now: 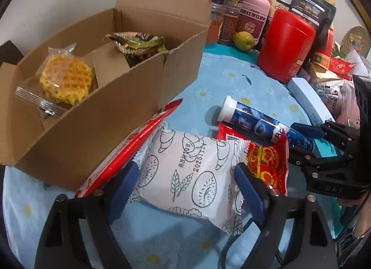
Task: Organize snacks
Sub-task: 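Grasp the white bread bag with the left tool while the right tool grasps the blue tube, then lift the white bread bag and blue tube off the table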
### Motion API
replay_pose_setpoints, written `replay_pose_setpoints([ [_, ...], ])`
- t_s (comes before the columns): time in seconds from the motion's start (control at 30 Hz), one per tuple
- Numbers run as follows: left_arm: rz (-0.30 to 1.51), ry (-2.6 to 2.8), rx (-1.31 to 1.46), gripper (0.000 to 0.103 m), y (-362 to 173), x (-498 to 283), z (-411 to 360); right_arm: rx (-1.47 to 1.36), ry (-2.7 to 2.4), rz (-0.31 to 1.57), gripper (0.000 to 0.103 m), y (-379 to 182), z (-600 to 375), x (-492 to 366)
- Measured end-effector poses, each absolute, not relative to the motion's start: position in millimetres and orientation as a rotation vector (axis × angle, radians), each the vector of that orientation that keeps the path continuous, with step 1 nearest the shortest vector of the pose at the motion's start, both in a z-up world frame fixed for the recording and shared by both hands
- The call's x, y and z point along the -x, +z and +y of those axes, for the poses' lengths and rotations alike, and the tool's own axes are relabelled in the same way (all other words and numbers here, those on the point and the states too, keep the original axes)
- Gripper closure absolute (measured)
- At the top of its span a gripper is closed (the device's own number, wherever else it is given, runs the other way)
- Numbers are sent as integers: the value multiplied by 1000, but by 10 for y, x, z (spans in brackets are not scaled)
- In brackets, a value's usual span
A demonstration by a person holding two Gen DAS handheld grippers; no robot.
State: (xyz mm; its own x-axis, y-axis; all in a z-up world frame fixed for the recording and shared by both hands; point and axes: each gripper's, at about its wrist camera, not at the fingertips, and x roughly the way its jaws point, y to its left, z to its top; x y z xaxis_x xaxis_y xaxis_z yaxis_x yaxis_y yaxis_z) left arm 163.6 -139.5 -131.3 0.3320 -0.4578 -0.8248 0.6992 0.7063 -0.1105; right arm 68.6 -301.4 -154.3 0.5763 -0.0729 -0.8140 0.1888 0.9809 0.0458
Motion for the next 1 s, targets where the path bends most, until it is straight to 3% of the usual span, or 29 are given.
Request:
replay_pose_setpoints([
  [0.17, 924, -749, -373, 0, -1362, -1634, -1484, -101, -147, 951, 57, -1545, -2963, -683],
  [0.3, 941, -760, -354, 1, -1368, -1646, -1484, -72, -141, 964, 75, -1534, -2878, -636],
  [0.53, 985, -766, -281, 24, -1326, -1532, -1357, -88, -160, 973, 75, -1515, -2822, -471],
  [1.0, 1016, -774, -272, 28, -1342, -964, -1090, -89, -167, 973, 75, -1447, -2516, 103],
])
